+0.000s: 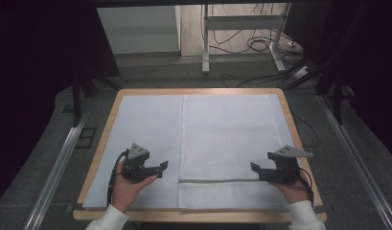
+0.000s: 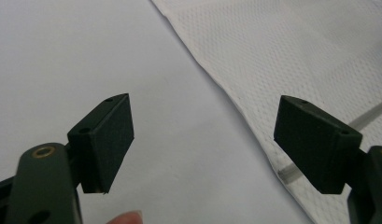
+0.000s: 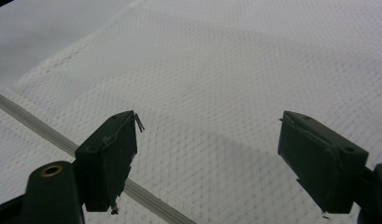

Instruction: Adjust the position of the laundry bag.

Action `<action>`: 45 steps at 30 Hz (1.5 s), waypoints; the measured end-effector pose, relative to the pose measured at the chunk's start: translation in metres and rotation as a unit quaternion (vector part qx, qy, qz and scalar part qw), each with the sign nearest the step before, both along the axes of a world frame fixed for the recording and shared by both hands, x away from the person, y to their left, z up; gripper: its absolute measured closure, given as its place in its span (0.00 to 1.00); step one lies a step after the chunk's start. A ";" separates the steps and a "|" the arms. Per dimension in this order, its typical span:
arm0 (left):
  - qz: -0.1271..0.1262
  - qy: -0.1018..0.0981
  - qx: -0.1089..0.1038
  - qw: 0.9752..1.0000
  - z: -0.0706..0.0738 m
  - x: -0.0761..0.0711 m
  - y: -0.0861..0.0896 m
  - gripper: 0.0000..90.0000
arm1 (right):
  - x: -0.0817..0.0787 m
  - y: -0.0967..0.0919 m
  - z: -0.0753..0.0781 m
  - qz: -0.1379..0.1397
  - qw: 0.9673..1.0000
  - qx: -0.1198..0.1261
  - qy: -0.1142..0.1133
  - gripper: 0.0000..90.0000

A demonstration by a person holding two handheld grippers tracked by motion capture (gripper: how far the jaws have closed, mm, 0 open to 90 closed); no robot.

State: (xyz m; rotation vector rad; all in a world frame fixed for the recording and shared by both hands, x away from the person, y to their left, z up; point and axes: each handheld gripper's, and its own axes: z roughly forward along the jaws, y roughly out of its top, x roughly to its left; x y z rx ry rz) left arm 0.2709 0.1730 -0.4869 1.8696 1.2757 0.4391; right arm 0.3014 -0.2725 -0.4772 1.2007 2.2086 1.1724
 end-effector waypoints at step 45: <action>-0.025 0.089 -0.024 0.995 -0.001 0.016 -0.031 0.26 | 0.004 -0.005 0.011 -0.014 1.000 -0.015 -0.011 0.23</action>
